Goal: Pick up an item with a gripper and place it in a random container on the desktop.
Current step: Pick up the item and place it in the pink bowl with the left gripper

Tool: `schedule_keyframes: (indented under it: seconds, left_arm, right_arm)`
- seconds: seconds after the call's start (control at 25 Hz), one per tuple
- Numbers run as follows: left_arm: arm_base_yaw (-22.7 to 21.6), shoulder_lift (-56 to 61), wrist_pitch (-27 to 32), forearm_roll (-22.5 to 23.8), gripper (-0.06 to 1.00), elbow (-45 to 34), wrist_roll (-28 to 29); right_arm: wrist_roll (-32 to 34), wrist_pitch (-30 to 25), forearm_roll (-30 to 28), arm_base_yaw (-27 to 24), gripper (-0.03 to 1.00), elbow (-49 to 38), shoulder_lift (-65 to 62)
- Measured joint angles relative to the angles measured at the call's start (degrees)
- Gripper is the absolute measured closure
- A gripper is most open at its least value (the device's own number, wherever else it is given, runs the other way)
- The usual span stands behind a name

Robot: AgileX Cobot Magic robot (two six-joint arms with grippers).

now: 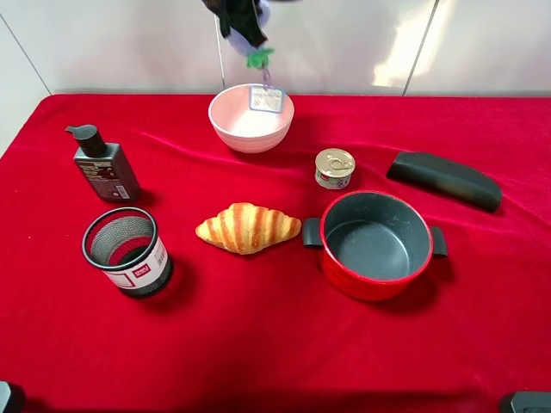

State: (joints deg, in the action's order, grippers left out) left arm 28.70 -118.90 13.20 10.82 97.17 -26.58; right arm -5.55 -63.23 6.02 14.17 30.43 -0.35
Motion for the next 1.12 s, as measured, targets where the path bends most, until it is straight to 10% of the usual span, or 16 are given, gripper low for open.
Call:
schedule_keyframes:
  seconds: [1.12]
  left_arm:
    - [1.9,-4.7,9.4,0.0,0.73,-0.1,-0.1]
  right_arm:
    - [0.0,0.0,0.0,0.0,0.27,0.0,0.0]
